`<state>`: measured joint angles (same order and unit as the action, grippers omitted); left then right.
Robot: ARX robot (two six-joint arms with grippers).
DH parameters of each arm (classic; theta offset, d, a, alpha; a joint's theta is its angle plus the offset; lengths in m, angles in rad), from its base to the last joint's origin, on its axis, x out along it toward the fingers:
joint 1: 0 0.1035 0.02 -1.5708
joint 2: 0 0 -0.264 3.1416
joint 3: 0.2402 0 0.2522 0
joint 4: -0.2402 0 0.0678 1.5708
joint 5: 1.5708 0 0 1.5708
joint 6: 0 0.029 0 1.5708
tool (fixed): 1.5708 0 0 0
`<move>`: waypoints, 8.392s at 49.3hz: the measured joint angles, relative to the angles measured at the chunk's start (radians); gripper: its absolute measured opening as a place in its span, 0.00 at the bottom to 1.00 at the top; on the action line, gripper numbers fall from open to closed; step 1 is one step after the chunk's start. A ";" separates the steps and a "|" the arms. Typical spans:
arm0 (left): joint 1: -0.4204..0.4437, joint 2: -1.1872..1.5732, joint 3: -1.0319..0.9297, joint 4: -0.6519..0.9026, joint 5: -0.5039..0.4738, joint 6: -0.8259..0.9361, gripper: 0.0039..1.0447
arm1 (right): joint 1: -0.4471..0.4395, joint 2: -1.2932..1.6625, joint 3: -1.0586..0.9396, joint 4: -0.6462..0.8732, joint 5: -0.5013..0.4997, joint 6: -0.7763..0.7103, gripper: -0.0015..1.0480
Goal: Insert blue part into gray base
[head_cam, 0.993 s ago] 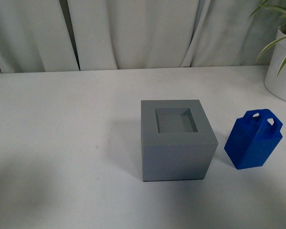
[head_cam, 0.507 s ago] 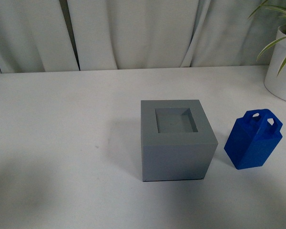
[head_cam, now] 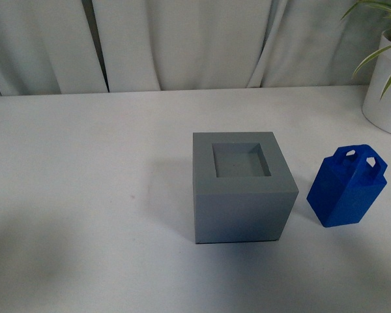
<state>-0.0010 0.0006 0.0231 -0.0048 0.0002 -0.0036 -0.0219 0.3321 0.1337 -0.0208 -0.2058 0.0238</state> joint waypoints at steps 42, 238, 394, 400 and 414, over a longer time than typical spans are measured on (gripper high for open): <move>0.000 0.000 0.000 0.000 0.000 0.000 0.94 | 0.095 1.329 1.185 -0.935 -0.152 -1.276 0.93; 0.000 0.000 0.000 0.000 0.000 0.000 0.94 | 0.429 1.668 1.650 -1.186 -0.072 -1.386 0.44; 0.000 0.000 0.000 0.000 0.000 0.000 0.94 | 0.023 -0.049 -0.129 0.306 0.204 -0.036 0.02; 0.000 0.000 0.000 0.000 0.000 0.000 0.94 | 0.023 -0.095 -0.129 0.262 0.204 -0.036 0.02; 0.000 0.000 0.000 0.000 0.000 0.000 0.94 | 0.023 -0.274 -0.128 0.045 0.203 -0.036 0.02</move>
<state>-0.0010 0.0006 0.0231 -0.0048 -0.0002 -0.0036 0.0013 0.0578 0.0059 0.0246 -0.0029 -0.0124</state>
